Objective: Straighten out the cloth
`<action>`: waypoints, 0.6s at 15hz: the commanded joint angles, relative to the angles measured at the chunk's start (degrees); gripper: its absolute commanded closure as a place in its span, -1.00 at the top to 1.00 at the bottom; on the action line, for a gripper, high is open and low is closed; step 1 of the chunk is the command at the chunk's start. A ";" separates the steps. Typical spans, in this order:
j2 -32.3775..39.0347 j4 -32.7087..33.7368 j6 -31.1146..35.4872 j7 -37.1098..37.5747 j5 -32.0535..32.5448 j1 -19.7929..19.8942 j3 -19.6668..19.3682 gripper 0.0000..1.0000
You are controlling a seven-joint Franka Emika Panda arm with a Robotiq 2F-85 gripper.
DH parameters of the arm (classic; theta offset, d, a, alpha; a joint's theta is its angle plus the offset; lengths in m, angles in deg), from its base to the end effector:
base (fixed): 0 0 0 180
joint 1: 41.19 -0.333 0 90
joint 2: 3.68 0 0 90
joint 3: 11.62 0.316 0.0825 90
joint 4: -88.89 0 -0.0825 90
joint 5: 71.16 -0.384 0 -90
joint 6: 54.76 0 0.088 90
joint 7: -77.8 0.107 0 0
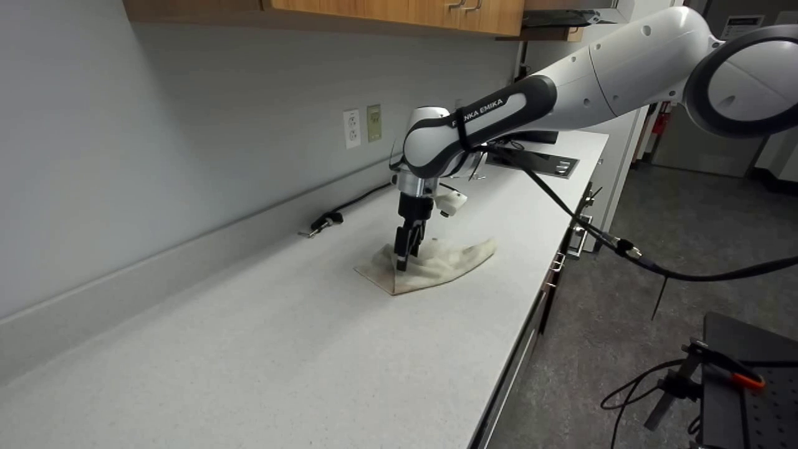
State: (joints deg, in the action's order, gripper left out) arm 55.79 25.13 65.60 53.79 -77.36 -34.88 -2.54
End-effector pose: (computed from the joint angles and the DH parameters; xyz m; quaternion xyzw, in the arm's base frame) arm 0.7645 0.0044 0.1764 -0.9792 -0.1661 -0.0018 0.1165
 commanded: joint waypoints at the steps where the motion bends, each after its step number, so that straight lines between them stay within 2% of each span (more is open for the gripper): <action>1: -2.13 -2.28 -1.67 0.09 -0.92 0.11 0.63 0.77; 9: -6.76 -9.77 -0.27 0.27 0.30 -2.30 0.61 0.75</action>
State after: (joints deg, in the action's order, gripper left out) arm 53.16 20.55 65.60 53.80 -77.35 -36.45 -1.90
